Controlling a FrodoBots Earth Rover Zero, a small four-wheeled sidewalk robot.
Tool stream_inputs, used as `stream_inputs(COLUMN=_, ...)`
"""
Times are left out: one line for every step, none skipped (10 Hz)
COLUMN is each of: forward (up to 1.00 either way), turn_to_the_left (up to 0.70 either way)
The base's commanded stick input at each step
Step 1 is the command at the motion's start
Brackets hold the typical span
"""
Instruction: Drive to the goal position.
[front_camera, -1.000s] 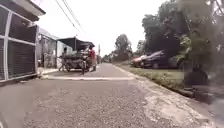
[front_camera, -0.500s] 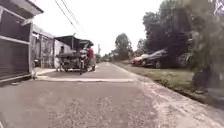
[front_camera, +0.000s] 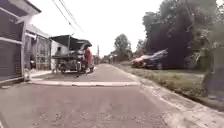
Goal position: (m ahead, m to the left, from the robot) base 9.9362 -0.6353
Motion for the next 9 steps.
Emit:
stream_inputs(forward=0.70, turn_to_the_left=0.06)
stream_inputs(forward=0.70, turn_to_the_left=0.22)
stream_inputs(forward=0.70, turn_to_the_left=0.26)
stream_inputs(forward=0.70, turn_to_the_left=0.10)
stream_inputs(forward=0.70, turn_to_the_left=0.00)
stream_inputs(forward=0.70, turn_to_the_left=0.00)
stream_inputs(forward=0.70, turn_to_the_left=0.00)
stream_inputs(forward=0.70, turn_to_the_left=0.00)
stream_inputs(forward=0.70, turn_to_the_left=0.00)
